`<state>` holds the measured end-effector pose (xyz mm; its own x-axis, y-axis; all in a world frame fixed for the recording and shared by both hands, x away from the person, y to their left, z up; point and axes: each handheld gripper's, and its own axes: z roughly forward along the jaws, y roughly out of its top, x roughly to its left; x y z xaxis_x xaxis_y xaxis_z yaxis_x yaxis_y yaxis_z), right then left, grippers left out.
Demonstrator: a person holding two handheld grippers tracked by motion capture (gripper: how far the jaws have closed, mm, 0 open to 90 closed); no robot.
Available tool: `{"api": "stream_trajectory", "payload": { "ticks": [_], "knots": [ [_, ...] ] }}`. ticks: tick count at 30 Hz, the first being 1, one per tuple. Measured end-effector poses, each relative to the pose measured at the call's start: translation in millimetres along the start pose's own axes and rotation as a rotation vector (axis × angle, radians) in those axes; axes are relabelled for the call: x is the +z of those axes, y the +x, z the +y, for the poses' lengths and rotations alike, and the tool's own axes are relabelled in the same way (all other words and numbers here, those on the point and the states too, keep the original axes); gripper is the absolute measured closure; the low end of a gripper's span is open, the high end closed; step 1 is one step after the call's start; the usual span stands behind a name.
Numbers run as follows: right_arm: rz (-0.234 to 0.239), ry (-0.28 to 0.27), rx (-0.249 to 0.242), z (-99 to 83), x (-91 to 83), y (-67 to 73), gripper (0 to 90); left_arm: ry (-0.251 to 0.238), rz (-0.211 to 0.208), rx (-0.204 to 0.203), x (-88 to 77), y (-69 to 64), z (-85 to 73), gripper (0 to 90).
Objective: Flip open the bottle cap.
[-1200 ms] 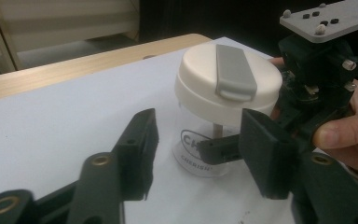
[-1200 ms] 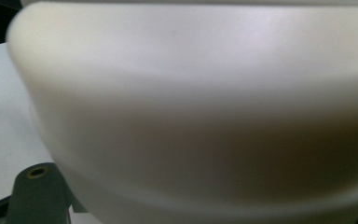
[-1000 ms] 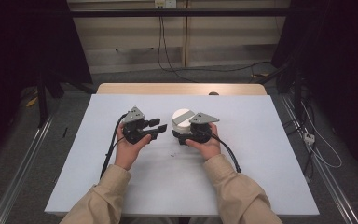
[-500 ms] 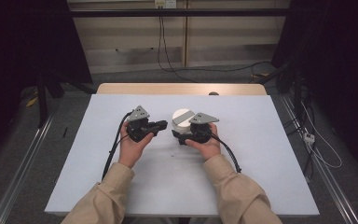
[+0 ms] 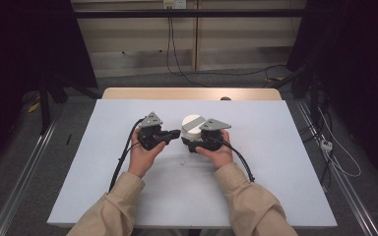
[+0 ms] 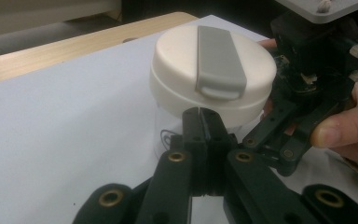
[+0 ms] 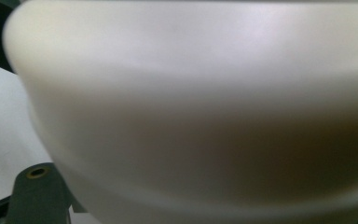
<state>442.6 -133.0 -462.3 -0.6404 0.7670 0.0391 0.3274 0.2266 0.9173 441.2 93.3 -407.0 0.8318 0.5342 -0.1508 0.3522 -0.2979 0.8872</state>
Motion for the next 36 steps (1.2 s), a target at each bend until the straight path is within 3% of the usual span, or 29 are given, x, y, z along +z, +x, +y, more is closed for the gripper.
{"api": "stream_trajectory", "payload": {
  "ticks": [20, 36],
  "knots": [
    [-0.002, 0.003, 0.0, 0.1, 0.0, 0.2, 18.6, -0.008, -0.011, -0.005, 3.3, -4.6, 7.3, 90.0],
    [-0.004, 0.004, -0.001, 0.2, 0.0, 0.4, 18.6, -0.026, -0.004, 0.016, 4.5, -7.4, 26.0, 90.0]
  ]
}}
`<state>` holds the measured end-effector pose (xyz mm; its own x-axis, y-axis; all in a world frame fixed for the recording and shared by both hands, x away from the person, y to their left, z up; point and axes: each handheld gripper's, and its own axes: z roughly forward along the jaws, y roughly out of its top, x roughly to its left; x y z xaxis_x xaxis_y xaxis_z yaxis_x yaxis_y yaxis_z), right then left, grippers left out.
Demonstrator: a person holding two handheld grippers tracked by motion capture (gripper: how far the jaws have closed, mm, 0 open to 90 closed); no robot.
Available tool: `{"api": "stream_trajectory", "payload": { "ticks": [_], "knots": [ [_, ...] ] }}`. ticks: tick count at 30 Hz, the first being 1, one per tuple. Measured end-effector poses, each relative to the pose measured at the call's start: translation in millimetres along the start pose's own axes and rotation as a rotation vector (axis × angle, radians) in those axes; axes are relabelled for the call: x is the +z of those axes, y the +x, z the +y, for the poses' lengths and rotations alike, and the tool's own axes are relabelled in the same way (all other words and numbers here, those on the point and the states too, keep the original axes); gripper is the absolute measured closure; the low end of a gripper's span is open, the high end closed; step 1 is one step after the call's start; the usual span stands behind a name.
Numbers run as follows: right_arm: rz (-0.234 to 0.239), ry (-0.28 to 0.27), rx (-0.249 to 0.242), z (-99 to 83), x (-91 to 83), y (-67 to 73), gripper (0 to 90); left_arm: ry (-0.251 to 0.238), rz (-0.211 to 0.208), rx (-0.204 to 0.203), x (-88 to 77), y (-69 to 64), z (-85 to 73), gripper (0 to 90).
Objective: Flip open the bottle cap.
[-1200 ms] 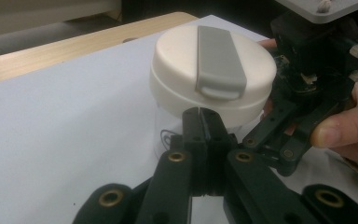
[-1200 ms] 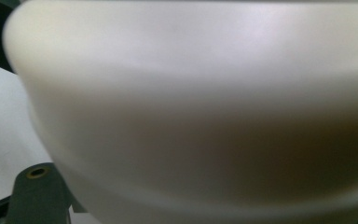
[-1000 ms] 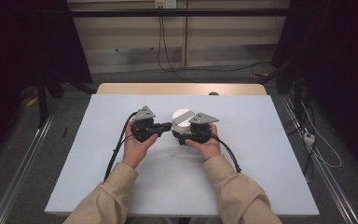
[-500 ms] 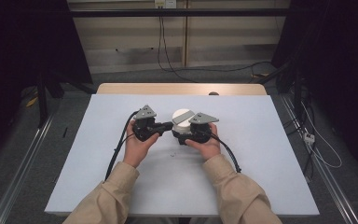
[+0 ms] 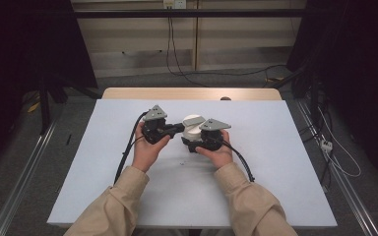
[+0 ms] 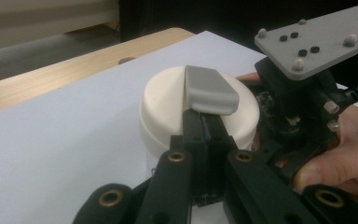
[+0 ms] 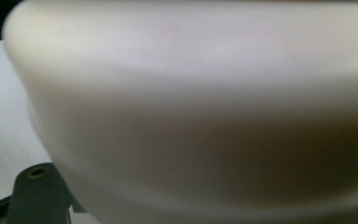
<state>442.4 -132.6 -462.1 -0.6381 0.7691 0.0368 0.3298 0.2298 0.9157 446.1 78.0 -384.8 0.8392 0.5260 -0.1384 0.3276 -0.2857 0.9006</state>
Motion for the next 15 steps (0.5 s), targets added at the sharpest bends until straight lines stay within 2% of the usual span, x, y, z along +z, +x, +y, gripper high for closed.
{"api": "stream_trajectory", "payload": {
  "ticks": [15],
  "knots": [
    [-0.001, 0.001, -0.003, 0.0, 0.1, 0.2, 18.6, -0.011, 0.002, -0.005, 2.5, -0.2, 10.6, 90.0]
  ]
}}
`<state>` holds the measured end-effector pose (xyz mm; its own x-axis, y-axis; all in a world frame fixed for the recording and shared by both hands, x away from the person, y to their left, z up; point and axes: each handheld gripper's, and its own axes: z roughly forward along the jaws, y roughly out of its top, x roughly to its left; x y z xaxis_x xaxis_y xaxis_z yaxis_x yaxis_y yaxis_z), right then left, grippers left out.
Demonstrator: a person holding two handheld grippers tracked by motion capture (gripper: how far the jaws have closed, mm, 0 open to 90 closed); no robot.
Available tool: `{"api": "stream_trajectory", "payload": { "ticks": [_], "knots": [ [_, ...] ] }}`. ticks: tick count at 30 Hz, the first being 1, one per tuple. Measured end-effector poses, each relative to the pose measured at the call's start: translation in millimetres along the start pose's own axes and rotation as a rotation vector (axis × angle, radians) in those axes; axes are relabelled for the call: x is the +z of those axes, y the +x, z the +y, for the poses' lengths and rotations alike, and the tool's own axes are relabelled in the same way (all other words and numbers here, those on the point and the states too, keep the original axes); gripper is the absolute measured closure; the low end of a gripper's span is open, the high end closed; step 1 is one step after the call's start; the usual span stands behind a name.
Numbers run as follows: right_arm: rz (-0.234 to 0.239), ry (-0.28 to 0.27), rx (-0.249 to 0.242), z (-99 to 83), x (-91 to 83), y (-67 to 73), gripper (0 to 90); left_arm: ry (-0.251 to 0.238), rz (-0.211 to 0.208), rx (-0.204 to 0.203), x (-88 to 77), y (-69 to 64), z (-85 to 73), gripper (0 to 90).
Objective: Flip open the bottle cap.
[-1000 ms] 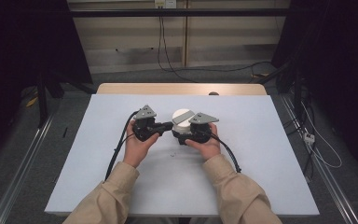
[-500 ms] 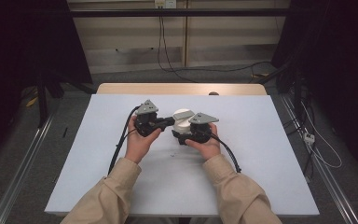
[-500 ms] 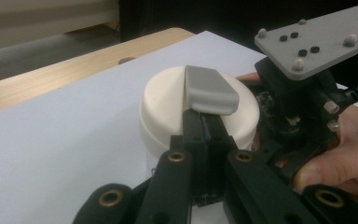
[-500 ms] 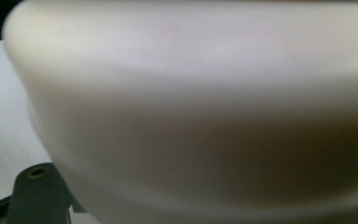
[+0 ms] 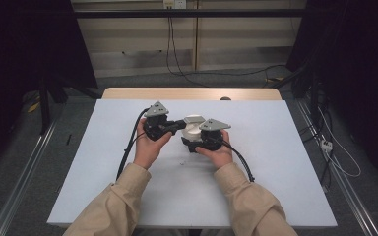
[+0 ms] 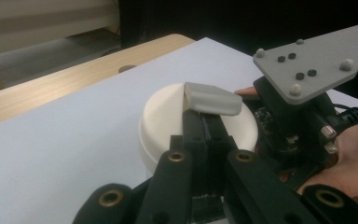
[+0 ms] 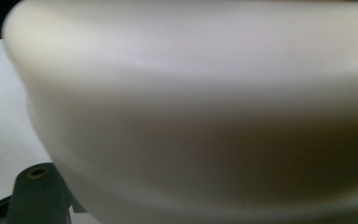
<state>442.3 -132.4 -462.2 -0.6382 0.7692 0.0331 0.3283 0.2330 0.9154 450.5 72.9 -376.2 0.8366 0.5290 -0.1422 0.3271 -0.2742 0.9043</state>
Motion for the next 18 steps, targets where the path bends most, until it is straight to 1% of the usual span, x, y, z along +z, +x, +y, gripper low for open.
{"api": "stream_trajectory", "payload": {
  "ticks": [8, 18],
  "knots": [
    [-0.001, 0.0, -0.001, 0.0, 0.2, 0.1, 18.6, -0.003, 0.008, 0.003, 0.8, 0.1, 4.3, 90.0],
    [0.0, 0.0, 0.0, 0.1, 0.4, 0.1, 18.6, -0.006, -0.01, 0.014, 5.2, -4.1, 9.4, 90.0]
  ]
}}
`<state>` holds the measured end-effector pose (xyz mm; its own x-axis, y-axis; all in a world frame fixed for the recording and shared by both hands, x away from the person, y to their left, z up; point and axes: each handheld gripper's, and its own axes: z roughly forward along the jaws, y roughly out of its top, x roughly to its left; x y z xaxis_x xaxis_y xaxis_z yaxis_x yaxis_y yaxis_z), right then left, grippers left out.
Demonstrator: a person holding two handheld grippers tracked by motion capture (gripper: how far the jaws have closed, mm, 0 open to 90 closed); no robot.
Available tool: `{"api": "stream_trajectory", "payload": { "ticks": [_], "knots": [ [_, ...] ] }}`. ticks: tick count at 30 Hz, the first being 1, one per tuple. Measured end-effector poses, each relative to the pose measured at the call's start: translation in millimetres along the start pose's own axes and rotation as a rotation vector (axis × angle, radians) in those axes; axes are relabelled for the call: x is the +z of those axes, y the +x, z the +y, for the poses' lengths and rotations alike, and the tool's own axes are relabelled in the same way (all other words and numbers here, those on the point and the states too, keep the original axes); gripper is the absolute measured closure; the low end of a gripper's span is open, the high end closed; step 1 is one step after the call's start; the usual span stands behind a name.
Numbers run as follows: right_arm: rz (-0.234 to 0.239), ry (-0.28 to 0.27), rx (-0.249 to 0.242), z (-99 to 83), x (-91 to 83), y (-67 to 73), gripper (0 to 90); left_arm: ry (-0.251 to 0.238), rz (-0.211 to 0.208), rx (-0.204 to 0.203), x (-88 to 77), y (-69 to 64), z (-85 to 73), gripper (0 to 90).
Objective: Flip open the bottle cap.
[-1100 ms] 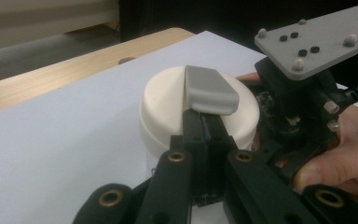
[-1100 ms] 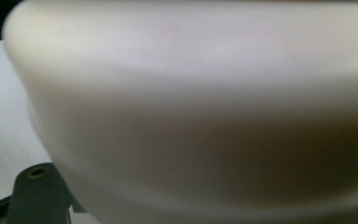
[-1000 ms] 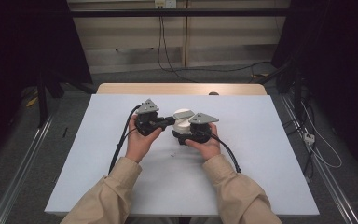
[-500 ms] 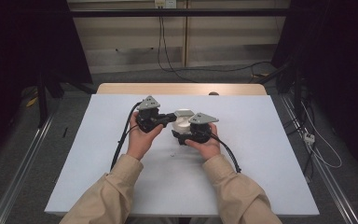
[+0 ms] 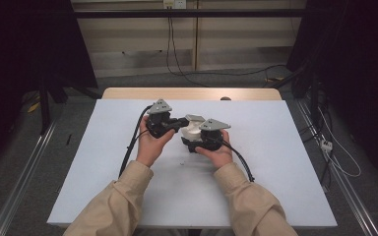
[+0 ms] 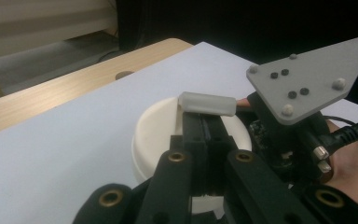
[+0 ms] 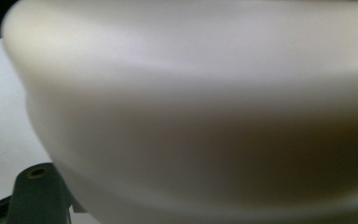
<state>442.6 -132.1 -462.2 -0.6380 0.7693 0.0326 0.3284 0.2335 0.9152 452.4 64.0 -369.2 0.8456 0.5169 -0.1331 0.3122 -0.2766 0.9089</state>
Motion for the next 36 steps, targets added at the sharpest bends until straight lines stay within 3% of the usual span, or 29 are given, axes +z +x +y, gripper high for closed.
{"api": "stream_trajectory", "payload": {
  "ticks": [36],
  "knots": [
    [-0.005, 0.0, -0.001, 0.0, 0.0, 0.7, 18.7, -0.003, -0.002, 0.016, 6.6, -4.9, 14.5, 90.0]
  ]
}}
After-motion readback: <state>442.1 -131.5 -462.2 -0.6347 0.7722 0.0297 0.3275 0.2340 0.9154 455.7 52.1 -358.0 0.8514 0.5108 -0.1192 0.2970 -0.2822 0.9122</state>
